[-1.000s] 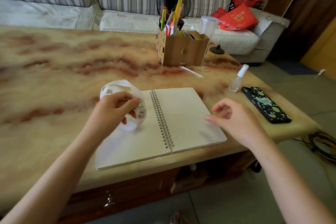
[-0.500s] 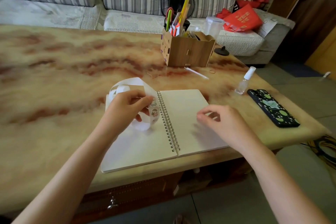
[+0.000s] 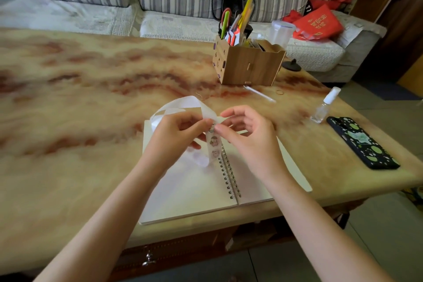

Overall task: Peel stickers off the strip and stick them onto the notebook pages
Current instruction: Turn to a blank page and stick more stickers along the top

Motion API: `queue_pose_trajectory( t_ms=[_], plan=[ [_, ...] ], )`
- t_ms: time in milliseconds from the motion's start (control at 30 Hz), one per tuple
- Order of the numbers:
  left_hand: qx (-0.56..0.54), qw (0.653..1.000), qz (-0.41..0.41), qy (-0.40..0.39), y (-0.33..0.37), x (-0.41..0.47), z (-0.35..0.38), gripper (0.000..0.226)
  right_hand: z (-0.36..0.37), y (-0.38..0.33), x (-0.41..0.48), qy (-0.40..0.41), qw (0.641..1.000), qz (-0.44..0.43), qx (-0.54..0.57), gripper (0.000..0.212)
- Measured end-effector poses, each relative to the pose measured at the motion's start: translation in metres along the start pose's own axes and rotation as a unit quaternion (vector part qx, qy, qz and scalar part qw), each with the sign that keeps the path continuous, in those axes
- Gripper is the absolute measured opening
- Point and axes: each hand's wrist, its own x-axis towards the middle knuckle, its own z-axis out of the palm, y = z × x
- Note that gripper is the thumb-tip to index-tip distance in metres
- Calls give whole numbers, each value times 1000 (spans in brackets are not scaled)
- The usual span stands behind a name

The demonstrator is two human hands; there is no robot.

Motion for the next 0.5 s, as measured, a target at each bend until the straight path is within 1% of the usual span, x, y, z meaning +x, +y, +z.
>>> queue_pose_trajectory(
  t_ms=[100,167,500],
  plan=[
    [-3,1000,-4,-4,-1,0,-1,12,2,0,3,1,999,-39,-25,9],
    [-6,1000,-10,2,-1,0,-2,12,3,1,3,-8,998,-49,-35,6],
    [-41,998,-44,-3,0,-1,-3,14,3,5,7,-17,997,-62,-40,11]
  ],
)
